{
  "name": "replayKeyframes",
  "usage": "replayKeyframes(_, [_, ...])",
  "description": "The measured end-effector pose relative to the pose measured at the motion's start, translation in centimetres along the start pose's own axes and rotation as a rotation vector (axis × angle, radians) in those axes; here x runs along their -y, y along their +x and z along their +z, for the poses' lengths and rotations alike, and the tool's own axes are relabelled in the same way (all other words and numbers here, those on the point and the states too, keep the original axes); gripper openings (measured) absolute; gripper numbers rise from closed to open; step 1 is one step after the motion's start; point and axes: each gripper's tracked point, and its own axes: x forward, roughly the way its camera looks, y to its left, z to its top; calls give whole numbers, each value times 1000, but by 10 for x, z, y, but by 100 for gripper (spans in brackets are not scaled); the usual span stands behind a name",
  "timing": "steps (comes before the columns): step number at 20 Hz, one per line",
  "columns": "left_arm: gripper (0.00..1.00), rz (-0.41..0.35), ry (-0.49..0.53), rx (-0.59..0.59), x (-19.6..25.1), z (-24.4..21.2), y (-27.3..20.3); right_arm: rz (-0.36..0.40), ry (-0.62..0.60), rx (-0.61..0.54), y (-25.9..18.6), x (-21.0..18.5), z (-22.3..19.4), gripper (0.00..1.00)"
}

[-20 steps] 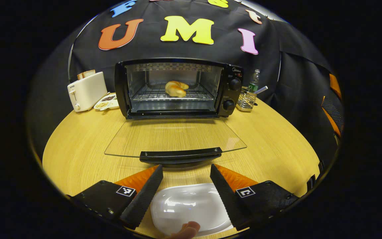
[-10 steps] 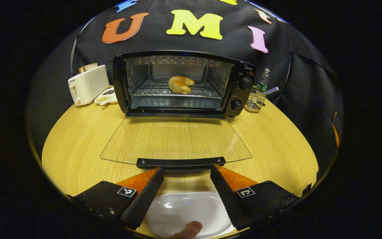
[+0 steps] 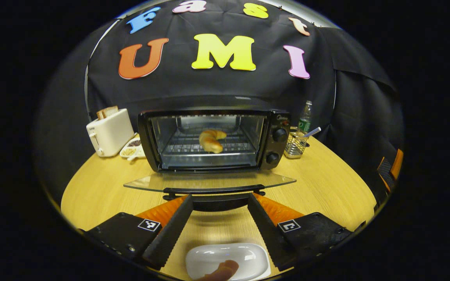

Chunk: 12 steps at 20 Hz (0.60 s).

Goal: Open the electric oven with the left hand, put the food in, and close the electric oven.

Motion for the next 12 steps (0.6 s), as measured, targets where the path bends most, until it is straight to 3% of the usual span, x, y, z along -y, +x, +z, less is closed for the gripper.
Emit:
replayKeyframes(5, [94, 3, 17, 99, -6, 48, 12, -2, -10, 4, -6, -3, 3, 96])
replayKeyframes(8, [94, -23, -42, 140, -13, 70, 16, -20, -15, 16, -13, 1, 7, 96])
replayKeyframes(9, [94, -31, -68, 151, -17, 75, 13, -30, -25, 24, -15, 2, 9, 100])
replayKeyframes(12, [93, -29, -86, 210, -32, 89, -8, -42, -56, 42, -26, -3, 14, 96])
